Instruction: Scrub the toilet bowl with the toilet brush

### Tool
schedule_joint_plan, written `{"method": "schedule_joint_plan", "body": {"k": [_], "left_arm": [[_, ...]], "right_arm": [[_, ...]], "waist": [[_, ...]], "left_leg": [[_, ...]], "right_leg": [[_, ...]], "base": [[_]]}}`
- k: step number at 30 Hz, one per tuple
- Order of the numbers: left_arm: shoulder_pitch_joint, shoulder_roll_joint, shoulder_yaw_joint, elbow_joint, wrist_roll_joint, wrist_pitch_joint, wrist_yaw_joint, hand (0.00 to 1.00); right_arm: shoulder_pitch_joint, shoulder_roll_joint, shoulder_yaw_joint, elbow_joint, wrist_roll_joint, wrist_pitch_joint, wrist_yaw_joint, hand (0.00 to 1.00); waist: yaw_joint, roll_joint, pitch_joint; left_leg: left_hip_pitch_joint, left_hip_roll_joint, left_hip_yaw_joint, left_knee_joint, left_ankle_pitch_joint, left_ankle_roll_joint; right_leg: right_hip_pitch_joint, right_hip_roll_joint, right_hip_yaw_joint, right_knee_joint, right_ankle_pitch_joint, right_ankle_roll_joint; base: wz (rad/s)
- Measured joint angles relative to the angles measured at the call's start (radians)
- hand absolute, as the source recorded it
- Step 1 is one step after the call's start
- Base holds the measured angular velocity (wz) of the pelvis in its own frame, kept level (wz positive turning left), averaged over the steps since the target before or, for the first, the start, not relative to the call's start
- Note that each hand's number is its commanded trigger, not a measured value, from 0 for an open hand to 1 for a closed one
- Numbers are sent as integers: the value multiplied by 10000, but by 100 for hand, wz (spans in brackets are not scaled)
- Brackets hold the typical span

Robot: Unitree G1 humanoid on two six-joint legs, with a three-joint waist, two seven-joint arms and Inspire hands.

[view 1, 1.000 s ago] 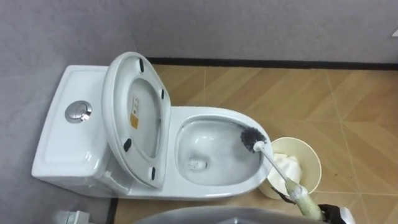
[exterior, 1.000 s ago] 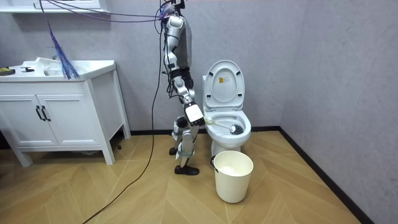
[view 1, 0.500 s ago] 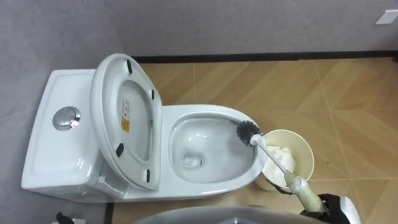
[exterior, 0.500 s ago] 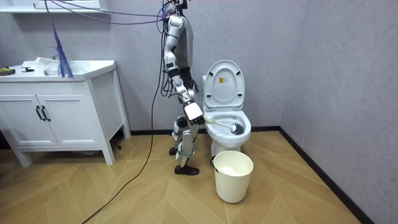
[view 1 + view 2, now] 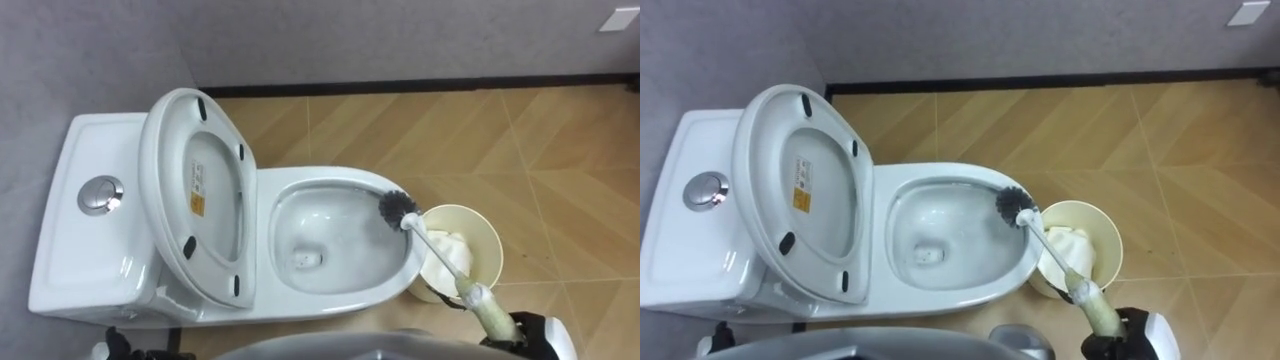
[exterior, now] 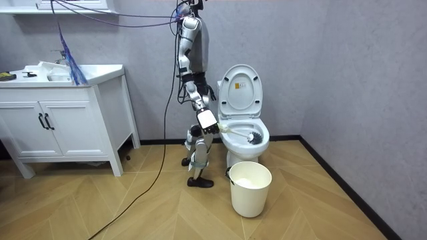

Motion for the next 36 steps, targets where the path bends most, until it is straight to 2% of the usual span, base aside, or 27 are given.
{"method": "schedule_joint_plan", "body": {"k": [16, 21, 24, 27, 30, 33, 36], "left_arm": [[-46, 8, -10, 0, 1, -2, -29, 0], [-140, 9, -9, 14, 14, -42, -25, 0], [-78, 40, -8, 14, 12, -115, -7, 0], [18, 163, 5, 10, 30, -185, -6, 0], [127, 181, 8, 9, 231, -270, -1, 0], [163, 181, 2, 14, 279, -310, -2, 0], [166, 181, 6, 17, 279, -301, -20, 0]], "right_arm": [[-163, -2, 0, 154, -1, -3, -150, 100], [-153, -7, -1, -589, 0, 1, -498, 100], [-368, -22, -308, -1885, 822, -26, -1599, 100], [-699, -37, -868, -2829, 1674, -369, -2612, 100], [-812, -59, -1139, -2914, 2323, -768, -3238, 100], [-653, -46, -1126, -2588, 2689, -788, -3381, 100], [-464, -12, -1101, -2034, 2777, -609, -3379, 100]], "waist": [[17, 37, -8], [41, 90, 13], [-19, 119, 19], [-109, -5, 13], [-140, -74, 31], [-142, -86, -11], [-129, -93, -15]], "left_leg": [[-4, 2, 1, 38, 0, 0], [-11, -16, 26, 38, 1, 1], [-29, -28, 174, 38, 1, 1], [-28, -9, 187, 39, 1, 1], [-8, 36, 184, 35, 1, 1], [-27, 80, 184, 28, 0, 0], [-42, 80, 188, 15, -1, -1]], "right_leg": [[4, 12, 42, 27, 4, -3], [-102, -10, 55, 171, 9, -8], [-257, -2, 163, 298, 1, -16], [-268, 36, 208, 324, -2, -23], [-132, 89, 205, 127, 75, -33], [50, 132, 159, -178, 191, -30], [86, 118, 127, -171, 203, -36]], "base": [[0], [-3], [-14], [0], [1], [1], [-1]]}}
